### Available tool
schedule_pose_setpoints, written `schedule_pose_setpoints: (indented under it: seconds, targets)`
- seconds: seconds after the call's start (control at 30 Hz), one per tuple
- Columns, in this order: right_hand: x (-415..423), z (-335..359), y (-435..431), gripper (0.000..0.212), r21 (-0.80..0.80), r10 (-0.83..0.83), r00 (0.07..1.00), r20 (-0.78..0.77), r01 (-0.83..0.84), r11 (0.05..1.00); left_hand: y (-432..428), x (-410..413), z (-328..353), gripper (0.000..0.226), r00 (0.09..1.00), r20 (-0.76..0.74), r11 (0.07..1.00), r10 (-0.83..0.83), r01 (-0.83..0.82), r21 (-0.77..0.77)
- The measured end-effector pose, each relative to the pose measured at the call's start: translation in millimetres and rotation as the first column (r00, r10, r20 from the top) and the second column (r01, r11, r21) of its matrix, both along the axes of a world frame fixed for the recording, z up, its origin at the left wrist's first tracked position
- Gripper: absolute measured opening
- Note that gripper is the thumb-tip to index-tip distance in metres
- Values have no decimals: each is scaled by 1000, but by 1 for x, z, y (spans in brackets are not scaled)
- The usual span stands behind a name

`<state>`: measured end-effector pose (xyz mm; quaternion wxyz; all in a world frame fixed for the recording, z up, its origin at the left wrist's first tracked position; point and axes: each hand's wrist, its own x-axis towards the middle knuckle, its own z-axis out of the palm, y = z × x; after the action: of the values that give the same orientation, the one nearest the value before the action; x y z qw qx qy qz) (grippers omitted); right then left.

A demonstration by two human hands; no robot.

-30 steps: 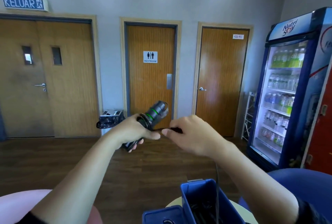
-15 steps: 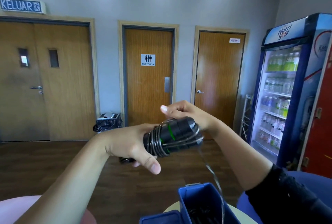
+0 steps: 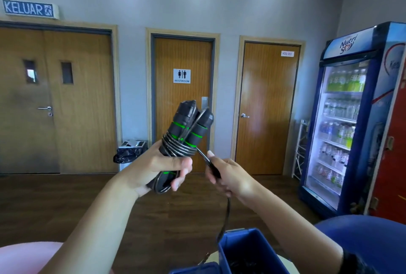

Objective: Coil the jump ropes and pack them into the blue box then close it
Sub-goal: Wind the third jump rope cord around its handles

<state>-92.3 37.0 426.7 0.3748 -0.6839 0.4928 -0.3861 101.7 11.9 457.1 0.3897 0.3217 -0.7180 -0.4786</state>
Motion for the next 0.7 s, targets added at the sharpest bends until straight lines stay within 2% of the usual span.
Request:
schedule_pose_setpoints:
  seconds: [0.07, 0.13, 0.2, 0.27, 0.33, 0.37, 0.43, 0.5, 0.57, 0.63, 0.7]
  targets:
    - [-6, -2, 4, 62, 11, -20, 1000, -16, 20, 1000, 0, -1, -1, 53, 998, -46, 999, 49, -48, 20]
    - [-10, -2, 9, 56, 44, -34, 998, -51, 36, 998, 0, 3, 0, 45, 992, -100, 997, 77, -75, 22]
    - [-11, -5, 18, 50, 100, -33, 988, -148, 48, 994, 1, 8, 2, 47, 990, -97, 994, 107, -107, 4]
    - [-9, -11, 26, 48, 142, -42, 969, -243, 78, 987, -7, 17, 1, 58, 986, -56, 988, 155, -155, 6]
    - [-6, -12, 35, 47, 74, -99, 938, -333, 131, 989, -12, 23, -1, 66, 956, 82, 958, 282, -285, 22]
    - [-5, -10, 39, 47, -36, -131, 912, -389, 127, 991, -13, 22, -3, 69, 914, 197, 933, 354, -359, -7]
    - [-3, 2, 48, 48, -325, -191, 855, -483, 28, 945, -14, 15, -9, 92, 753, 472, 885, 459, -433, -171]
    - [0, 19, 51, 48, -547, -272, 769, -579, -119, 829, -13, 2, -16, 114, 574, 674, 882, 466, -359, -305]
    - [2, 37, 46, 44, -639, -337, 682, -649, -248, 728, -6, -10, -20, 111, 512, 766, 921, 389, -210, -328]
    - [1, 52, 33, 35, -613, -270, 666, -695, -353, 707, 5, -17, -19, 110, 480, 832, 957, 278, -62, -284]
    - [-3, 62, 18, 29, -517, -83, 711, -698, -420, 746, 13, -18, -19, 112, 469, 865, 970, 180, 61, -235]
